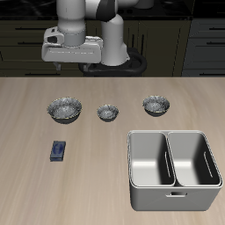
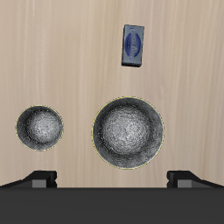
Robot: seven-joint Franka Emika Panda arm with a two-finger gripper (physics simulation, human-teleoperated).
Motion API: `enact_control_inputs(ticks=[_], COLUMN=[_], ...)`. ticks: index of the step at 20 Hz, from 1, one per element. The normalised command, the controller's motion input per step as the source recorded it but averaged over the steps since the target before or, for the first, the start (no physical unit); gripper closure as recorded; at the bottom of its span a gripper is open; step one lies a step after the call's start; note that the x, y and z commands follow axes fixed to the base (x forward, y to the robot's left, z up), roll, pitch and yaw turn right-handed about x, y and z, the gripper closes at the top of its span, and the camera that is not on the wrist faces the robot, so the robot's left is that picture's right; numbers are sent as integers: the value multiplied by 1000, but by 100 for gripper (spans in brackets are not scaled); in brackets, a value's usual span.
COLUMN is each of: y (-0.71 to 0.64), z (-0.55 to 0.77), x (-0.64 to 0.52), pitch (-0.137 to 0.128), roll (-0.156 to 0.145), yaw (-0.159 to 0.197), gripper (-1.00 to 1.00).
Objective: Place the largest bowl in the left side of the drainer
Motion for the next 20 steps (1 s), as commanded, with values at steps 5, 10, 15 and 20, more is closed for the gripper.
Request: enact_control_inputs(ticks=[5, 10, 15, 20], y=[-44, -21, 25, 6], z=[-241, -325, -338, -346], x=[27, 67, 71, 59], pitch=[14, 32, 32, 40], roll=[-1, -11, -10, -10], yaw=[-5, 19, 15, 9], gripper=[-100, -100, -100, -100])
